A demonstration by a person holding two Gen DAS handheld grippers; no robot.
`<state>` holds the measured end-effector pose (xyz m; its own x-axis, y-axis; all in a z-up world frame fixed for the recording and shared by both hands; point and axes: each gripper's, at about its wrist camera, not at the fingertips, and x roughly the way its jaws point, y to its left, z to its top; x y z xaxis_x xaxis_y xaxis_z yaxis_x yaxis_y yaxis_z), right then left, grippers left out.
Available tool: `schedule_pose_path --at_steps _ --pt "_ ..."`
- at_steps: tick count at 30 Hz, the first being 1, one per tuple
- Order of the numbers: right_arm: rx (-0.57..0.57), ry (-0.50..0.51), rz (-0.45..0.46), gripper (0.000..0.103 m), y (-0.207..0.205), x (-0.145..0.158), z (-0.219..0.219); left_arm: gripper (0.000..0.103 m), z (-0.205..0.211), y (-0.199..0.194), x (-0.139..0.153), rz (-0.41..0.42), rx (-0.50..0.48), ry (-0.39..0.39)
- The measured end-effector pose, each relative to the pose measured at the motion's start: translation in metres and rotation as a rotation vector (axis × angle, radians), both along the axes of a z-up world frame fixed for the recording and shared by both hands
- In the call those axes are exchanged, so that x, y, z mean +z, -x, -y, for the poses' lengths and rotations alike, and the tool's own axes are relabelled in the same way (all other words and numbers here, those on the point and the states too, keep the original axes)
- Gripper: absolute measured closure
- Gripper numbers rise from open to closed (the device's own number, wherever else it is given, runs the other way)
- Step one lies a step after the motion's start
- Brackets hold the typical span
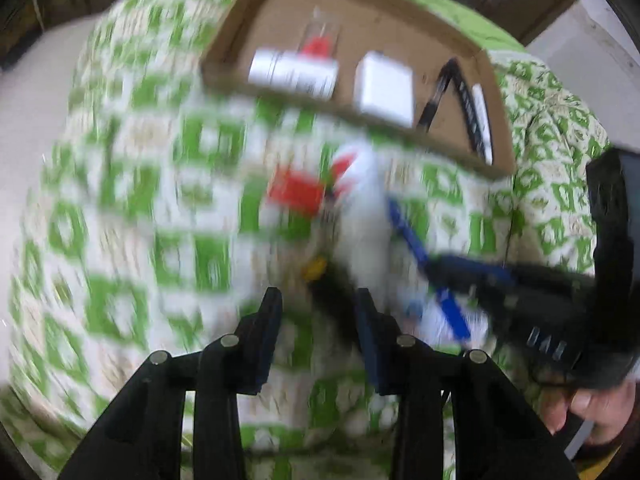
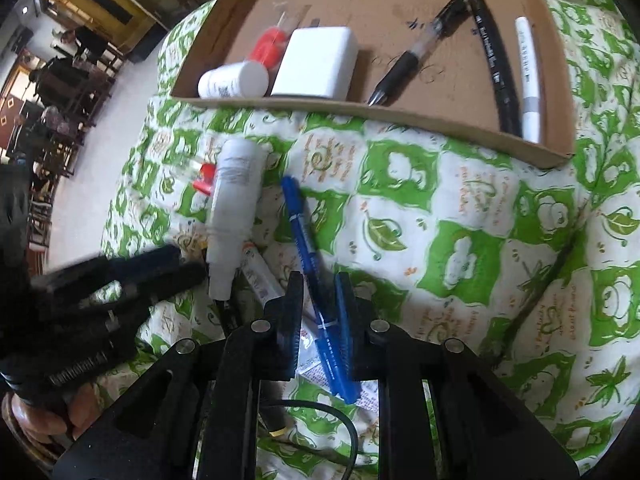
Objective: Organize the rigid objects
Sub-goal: 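Grasp the yellow-ended black marker with the left gripper while the right lifts the blue pen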
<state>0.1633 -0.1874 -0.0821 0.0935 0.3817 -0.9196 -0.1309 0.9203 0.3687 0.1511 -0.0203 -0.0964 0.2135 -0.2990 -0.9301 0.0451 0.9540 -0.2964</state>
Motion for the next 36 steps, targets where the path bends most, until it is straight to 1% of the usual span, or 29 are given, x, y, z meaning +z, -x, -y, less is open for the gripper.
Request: schedule_pose_path --at_steps 2,3,5,8,11,13,16,18,22,23,25,26,27,29,32,34,35,36 --pt "0.003 0.013 -0.002 0.081 0.001 -0.002 -0.001 0.065 0.002 0.008 -0.010 -0.023 0.002 0.014" --pt "0.002 0.016 -0.005 0.081 0.001 -0.003 0.000 0.064 0.006 0.013 -0.011 -0.016 -0.005 0.001" --pt "-0.003 0.025 -0.014 0.080 0.000 -0.006 0.000 0.060 0.017 0.015 -0.009 0.002 -0.025 -0.024" --pt "-0.002 0.026 -0.018 0.080 -0.001 -0.009 -0.004 0.060 0.032 0.015 -0.008 0.000 -0.041 0.011" --pt "0.003 0.032 -0.018 0.080 -0.001 -0.010 -0.005 0.060 0.044 0.014 -0.012 -0.013 -0.051 0.014" --pt "0.007 0.036 -0.017 0.080 -0.001 -0.011 -0.005 0.058 0.053 0.013 -0.016 -0.017 -0.051 0.012" --pt "0.019 0.052 -0.009 0.080 0.000 -0.011 -0.009 0.056 0.066 0.014 -0.020 -0.002 -0.052 -0.012" --pt "0.026 0.062 -0.006 0.080 0.000 -0.012 -0.013 0.053 0.073 0.012 -0.023 0.010 -0.058 -0.029" --pt "0.037 0.086 0.000 0.081 0.001 -0.014 -0.020 0.052 0.084 0.012 -0.027 0.036 -0.065 -0.043" --pt "0.038 0.092 0.004 0.083 0.002 -0.014 -0.021 0.053 0.081 0.012 -0.027 0.043 -0.064 -0.042" --pt "0.039 0.105 0.017 0.088 0.003 -0.014 -0.022 0.059 0.072 0.014 -0.026 0.058 -0.053 -0.039" --pt "0.032 0.103 0.024 0.088 0.003 -0.012 -0.022 0.066 0.059 0.021 -0.024 0.066 -0.045 -0.032" --pt "0.027 0.099 0.028 0.088 0.003 -0.011 -0.020 0.071 0.055 0.021 -0.023 0.069 -0.033 -0.019" --pt "0.015 0.091 0.033 0.088 0.002 -0.009 -0.016 0.078 0.040 0.025 -0.021 0.074 0.002 0.020" --pt "0.006 0.085 0.037 0.089 0.003 -0.007 -0.014 0.080 0.024 0.026 -0.018 0.091 0.068 0.047" --pt "0.004 0.085 0.038 0.089 0.003 -0.006 -0.014 0.081 0.015 0.026 -0.016 0.106 0.104 0.042" --pt "0.004 0.085 0.036 0.089 0.003 -0.006 -0.014 0.081 0.013 0.024 -0.016 0.110 0.109 0.032" --pt "0.004 0.086 0.033 0.089 0.003 -0.007 -0.015 0.077 0.014 0.022 -0.018 0.101 0.103 0.027"
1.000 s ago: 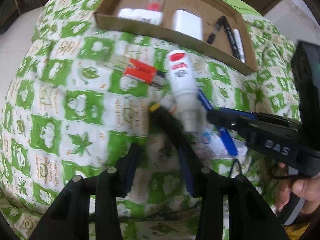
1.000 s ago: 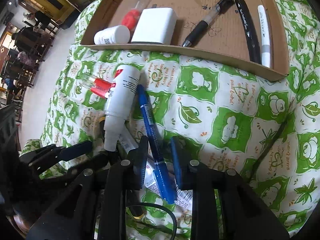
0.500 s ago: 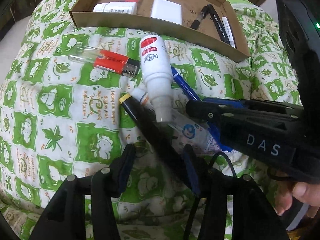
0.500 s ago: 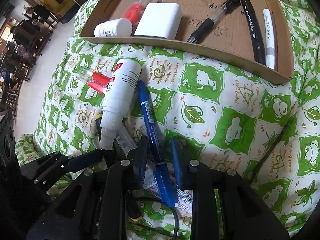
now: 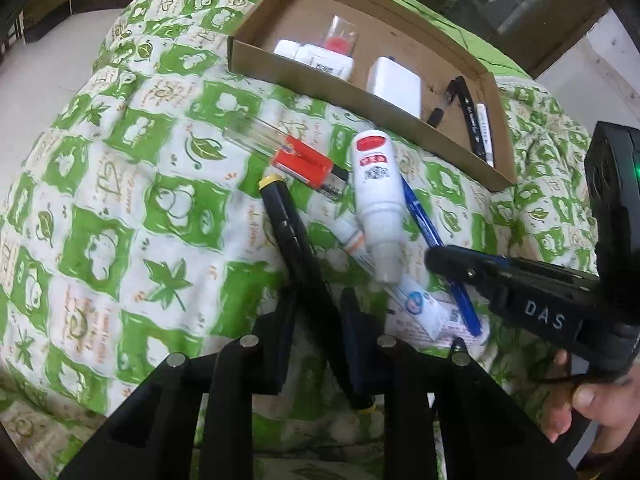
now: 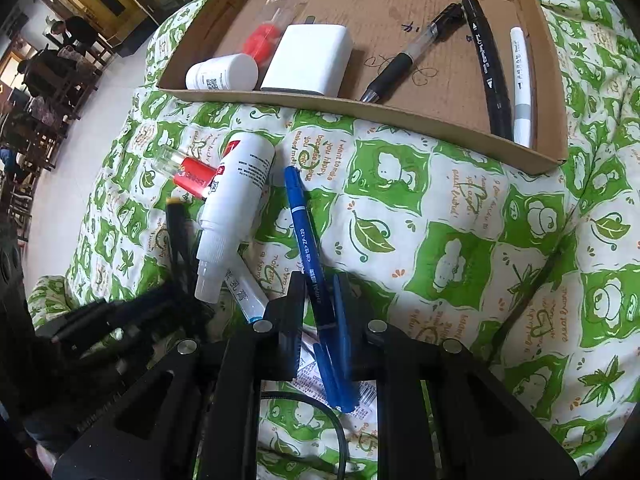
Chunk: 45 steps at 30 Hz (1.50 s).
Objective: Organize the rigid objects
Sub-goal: 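Grasp the yellow-ended black marker with the left gripper while the right lifts the blue pen, then carry blue pen and black marker into the tray and open both grippers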
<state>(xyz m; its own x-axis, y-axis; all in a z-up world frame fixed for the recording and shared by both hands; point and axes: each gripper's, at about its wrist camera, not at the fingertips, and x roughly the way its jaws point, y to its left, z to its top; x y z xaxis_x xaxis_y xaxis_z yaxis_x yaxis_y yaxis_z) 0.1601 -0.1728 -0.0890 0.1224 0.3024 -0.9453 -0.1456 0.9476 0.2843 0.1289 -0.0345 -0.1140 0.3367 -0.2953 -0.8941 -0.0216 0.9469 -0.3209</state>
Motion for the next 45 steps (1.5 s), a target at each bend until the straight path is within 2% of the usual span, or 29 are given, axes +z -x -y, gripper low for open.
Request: schedule_pose_path --at_steps 3,6,9,11,17,30,45 --pt "0.014 0.011 -0.026 0.089 0.000 -0.007 -0.001 0.075 0.009 -0.006 -0.006 -0.032 -0.055 -0.060" --pt "0.024 0.029 -0.031 0.089 0.000 -0.010 -0.005 0.077 0.021 -0.005 -0.004 -0.011 -0.089 -0.135" --pt "0.009 0.019 -0.005 0.090 0.000 -0.004 -0.002 0.079 0.028 -0.005 -0.001 0.017 -0.087 -0.132" --pt "-0.004 0.002 0.015 0.094 0.000 0.002 0.000 0.081 0.017 0.003 0.005 0.037 -0.079 -0.129" --pt "-0.018 -0.044 0.061 0.094 0.003 0.018 0.004 0.089 0.017 0.014 0.023 0.108 -0.091 -0.170" --pt "-0.032 -0.096 0.099 0.094 0.004 0.031 0.010 0.090 0.008 0.020 0.033 0.127 -0.094 -0.150" --pt "-0.100 -0.146 0.139 0.094 0.001 0.052 0.039 0.090 -0.030 0.012 0.074 0.204 -0.054 -0.101"
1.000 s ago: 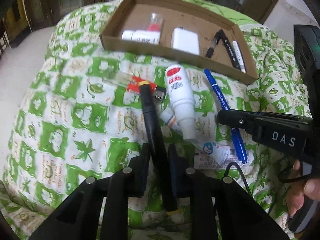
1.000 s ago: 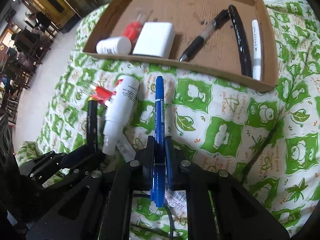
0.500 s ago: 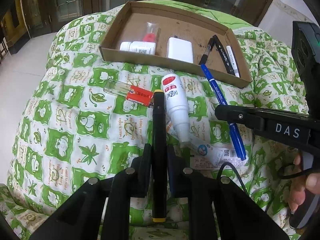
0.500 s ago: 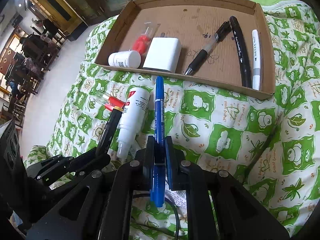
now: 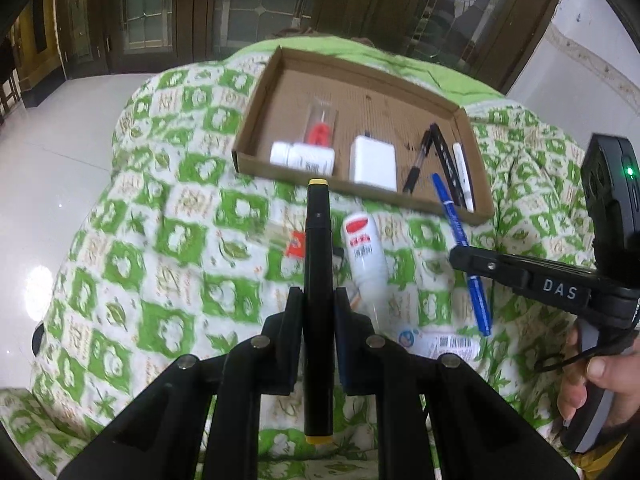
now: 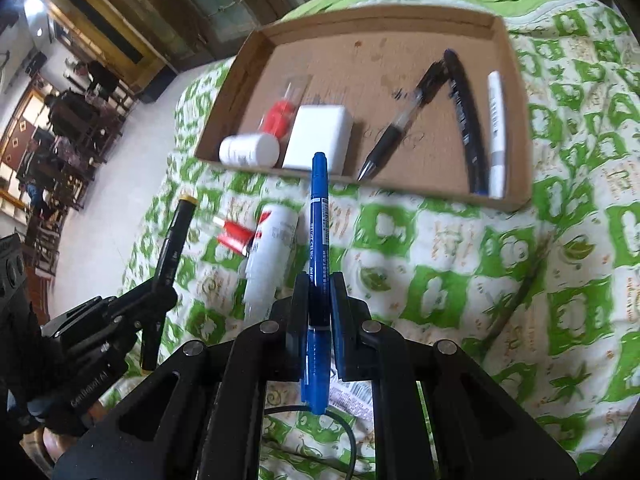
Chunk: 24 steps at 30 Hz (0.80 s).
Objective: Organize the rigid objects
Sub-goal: 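Carry blue pen and black marker into the tray and open both grippers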
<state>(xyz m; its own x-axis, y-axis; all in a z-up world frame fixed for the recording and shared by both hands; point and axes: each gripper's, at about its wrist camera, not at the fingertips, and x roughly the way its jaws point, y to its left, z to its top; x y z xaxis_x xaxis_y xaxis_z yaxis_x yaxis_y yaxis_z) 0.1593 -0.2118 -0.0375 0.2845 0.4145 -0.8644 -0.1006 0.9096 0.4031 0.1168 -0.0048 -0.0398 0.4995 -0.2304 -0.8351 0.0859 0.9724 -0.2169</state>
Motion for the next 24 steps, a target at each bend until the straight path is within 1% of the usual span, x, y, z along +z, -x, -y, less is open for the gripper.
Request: schedule_pose_path --at_steps 5,8,12,14,16,19,22,24 --pt "-0.073 -0.012 0.029 0.094 -0.005 0.016 0.027 0.090 -0.004 -0.019 0.014 0.021 -0.002 0.007" --pt "-0.114 -0.017 0.031 0.094 -0.012 0.023 0.045 0.090 -0.003 -0.032 0.021 0.034 -0.012 0.001" --pt "-0.150 0.000 0.036 0.094 -0.029 0.033 0.064 0.090 -0.004 -0.054 0.027 0.043 -0.015 0.003" --pt "-0.161 0.006 0.028 0.094 -0.039 0.033 0.070 0.089 -0.003 -0.066 0.029 0.043 -0.019 0.003" --pt "-0.156 -0.003 -0.009 0.094 -0.050 0.027 0.074 0.089 -0.002 -0.078 0.030 0.041 -0.022 -0.007" --pt "-0.168 -0.067 -0.087 0.094 -0.065 0.008 0.080 0.089 -0.002 -0.097 0.028 0.027 -0.015 -0.013" --pt "-0.204 -0.129 -0.184 0.094 -0.078 -0.016 0.087 0.089 -0.003 -0.114 0.023 0.006 -0.008 -0.004" --pt "-0.226 -0.133 -0.217 0.094 -0.087 -0.026 0.091 0.089 -0.003 -0.125 0.019 -0.005 -0.006 -0.009"
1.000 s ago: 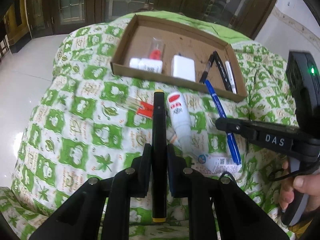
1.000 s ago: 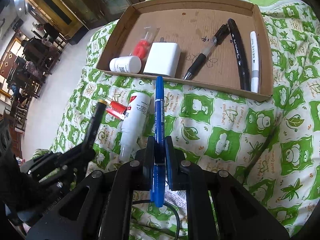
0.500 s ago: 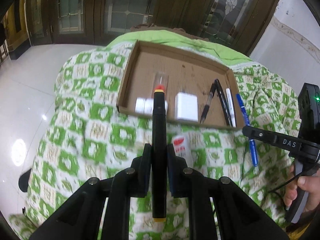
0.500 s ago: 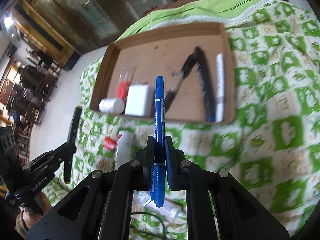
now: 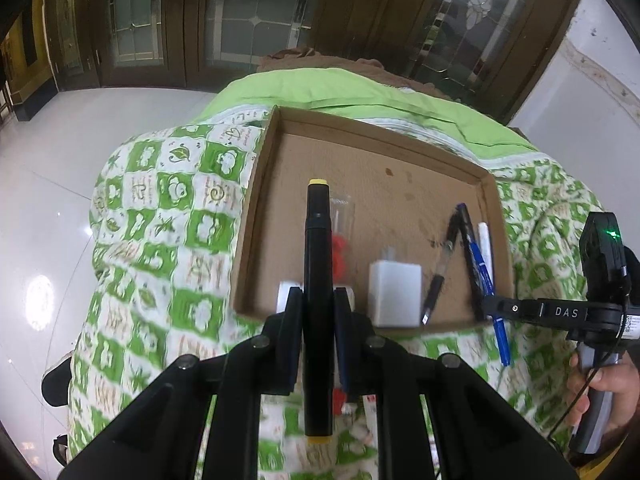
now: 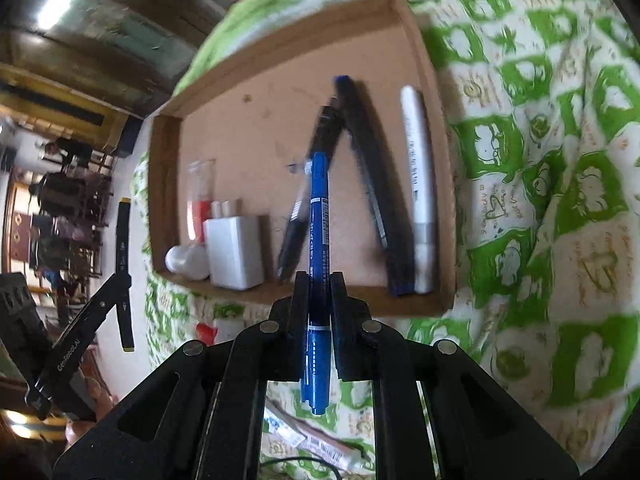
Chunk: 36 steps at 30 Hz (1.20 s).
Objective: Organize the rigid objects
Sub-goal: 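Carry blue pen and black marker into the tray and open both grippers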
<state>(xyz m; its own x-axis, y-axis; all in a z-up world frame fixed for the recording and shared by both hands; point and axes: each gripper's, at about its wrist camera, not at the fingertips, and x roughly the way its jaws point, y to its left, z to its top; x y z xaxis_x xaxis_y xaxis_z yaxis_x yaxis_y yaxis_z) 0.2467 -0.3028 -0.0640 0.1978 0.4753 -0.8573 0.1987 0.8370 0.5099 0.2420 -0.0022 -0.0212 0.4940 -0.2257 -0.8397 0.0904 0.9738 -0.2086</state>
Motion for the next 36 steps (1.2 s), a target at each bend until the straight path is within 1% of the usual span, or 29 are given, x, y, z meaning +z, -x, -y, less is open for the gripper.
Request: schedule_pose_path --at_steps 5,10,16,20,24,28,32,36 --pt "-0.032 0.021 -0.021 0.094 -0.018 -0.010 0.008 0.089 0.001 -0.027 -0.011 -0.032 0.012 0.003" --pt "-0.034 0.066 -0.021 0.094 -0.030 -0.015 0.005 0.089 0.006 -0.049 -0.015 -0.034 0.007 -0.028" --pt "0.002 0.115 0.013 0.094 -0.043 -0.013 -0.003 0.089 0.010 -0.075 -0.022 -0.023 0.001 -0.061" --pt "0.024 0.159 0.039 0.094 -0.055 -0.016 -0.012 0.089 0.016 -0.089 -0.029 -0.017 -0.013 -0.106" --pt "0.041 0.200 0.070 0.094 -0.062 -0.014 -0.022 0.089 0.016 -0.096 -0.031 -0.002 -0.022 -0.138" --pt "0.050 0.221 0.088 0.094 -0.063 -0.016 -0.027 0.089 0.012 -0.100 -0.038 -0.013 -0.015 -0.135" --pt "0.055 0.231 0.106 0.094 -0.065 -0.015 -0.030 0.089 0.010 -0.098 -0.046 -0.014 -0.008 -0.148" --pt "0.053 0.230 0.123 0.094 -0.064 -0.015 -0.032 0.088 0.005 -0.097 -0.047 -0.012 0.015 -0.130"
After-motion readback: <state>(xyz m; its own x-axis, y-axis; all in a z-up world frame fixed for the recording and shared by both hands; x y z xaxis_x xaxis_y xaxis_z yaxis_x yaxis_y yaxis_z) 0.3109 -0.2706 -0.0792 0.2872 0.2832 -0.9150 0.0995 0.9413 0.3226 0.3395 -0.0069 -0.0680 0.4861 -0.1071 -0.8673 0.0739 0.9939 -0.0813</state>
